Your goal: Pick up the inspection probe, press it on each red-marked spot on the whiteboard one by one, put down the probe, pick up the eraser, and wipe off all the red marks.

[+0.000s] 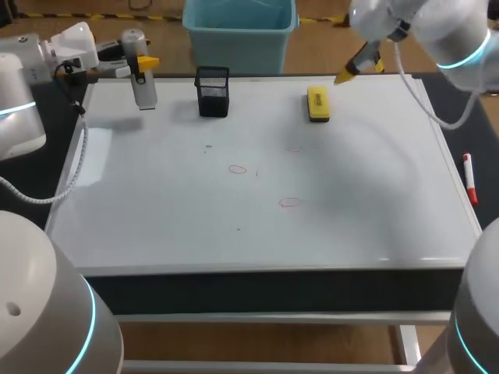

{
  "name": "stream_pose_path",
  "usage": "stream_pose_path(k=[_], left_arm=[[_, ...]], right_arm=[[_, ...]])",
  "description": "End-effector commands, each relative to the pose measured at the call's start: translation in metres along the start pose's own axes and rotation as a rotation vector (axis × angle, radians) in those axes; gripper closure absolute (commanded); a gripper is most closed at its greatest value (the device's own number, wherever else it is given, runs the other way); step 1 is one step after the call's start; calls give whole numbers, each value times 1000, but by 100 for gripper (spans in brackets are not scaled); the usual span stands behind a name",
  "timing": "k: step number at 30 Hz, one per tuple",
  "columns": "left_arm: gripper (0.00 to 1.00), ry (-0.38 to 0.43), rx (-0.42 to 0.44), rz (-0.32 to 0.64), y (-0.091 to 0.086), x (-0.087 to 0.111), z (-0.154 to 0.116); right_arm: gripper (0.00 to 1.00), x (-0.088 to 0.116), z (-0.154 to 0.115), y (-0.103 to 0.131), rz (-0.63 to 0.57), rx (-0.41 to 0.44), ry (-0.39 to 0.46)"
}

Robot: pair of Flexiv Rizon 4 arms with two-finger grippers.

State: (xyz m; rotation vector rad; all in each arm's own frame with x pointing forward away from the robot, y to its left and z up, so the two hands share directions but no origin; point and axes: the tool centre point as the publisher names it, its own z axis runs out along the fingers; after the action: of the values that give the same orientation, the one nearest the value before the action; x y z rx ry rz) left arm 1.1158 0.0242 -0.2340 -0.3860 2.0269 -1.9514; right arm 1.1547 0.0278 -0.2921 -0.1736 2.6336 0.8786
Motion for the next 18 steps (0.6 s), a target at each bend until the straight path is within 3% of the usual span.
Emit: stream_pose_path(k=[1,18], left_arm=[[100,1,3,2,0,-1,0],[100,1,3,2,0,-1,0]], right_arm=[[0,-2,1,7,-412,479,354],[0,-2,1,7,-412,479,354]])
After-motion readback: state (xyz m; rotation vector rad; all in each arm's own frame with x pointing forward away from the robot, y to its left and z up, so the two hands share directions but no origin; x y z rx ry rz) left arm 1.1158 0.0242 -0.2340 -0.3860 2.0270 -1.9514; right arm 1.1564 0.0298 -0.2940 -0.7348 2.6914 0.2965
